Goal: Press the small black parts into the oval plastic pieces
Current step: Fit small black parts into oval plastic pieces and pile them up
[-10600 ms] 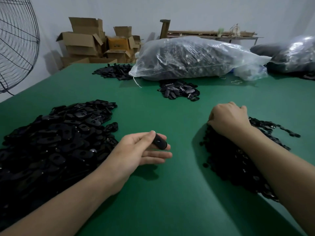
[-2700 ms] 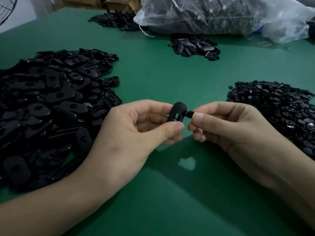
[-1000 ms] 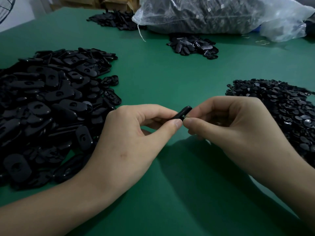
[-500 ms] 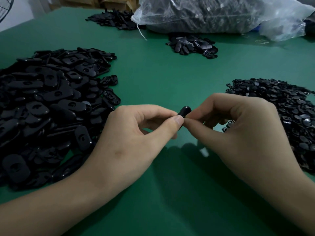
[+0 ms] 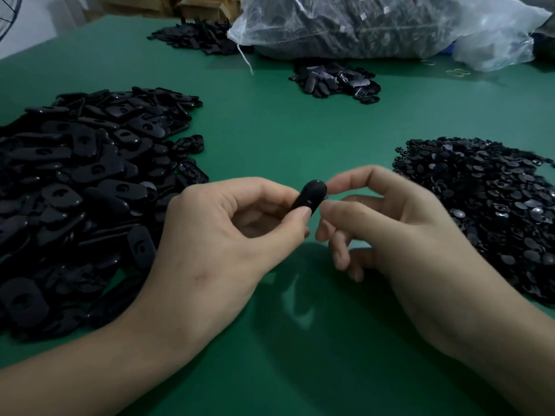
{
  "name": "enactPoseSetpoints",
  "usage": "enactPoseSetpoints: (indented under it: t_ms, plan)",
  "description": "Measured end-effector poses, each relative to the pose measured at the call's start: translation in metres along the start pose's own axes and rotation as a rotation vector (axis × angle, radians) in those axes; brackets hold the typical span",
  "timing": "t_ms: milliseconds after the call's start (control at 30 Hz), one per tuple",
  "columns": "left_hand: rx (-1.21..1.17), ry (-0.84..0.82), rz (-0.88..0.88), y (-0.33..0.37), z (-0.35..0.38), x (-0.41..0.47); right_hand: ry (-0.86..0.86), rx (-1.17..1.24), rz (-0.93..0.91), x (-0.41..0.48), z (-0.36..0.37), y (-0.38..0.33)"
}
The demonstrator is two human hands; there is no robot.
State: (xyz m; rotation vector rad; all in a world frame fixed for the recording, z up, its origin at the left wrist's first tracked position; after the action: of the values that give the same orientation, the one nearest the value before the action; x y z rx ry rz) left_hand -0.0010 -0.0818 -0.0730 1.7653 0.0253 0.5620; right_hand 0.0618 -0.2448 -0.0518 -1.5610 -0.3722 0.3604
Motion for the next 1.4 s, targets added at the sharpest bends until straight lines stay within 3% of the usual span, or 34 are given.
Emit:
enactPoseSetpoints:
  t_ms: [300, 967, 1400]
  plan:
    - [0.112, 0.017, 0.115, 0.006, 0.003, 0.001, -0.139, 0.289, 0.141, 0.000, 0.009, 0.004]
    - [0.516, 0.110, 0.420, 0.027, 0.002, -0.004, -0.270, 0.450, 0.209, 0.008, 0.001, 0.011]
    - [0.355, 0.072, 0.311, 0.025, 0.007, -0.002, -0.272, 0.501, 0.216, 0.004, 0.003, 0.009]
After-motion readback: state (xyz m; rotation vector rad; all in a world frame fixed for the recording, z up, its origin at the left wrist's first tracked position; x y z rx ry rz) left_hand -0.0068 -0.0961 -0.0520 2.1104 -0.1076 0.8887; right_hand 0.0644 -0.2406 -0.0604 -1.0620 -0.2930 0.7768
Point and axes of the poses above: each hand's wrist, its own x-axis towards the middle knuckle, its own z-axis out of the palm, y = z × x, the point moved 2 cm from there along x, towards the middle knuckle, and after that the axes turned 2 degrees about y, right-handed, at the moved point
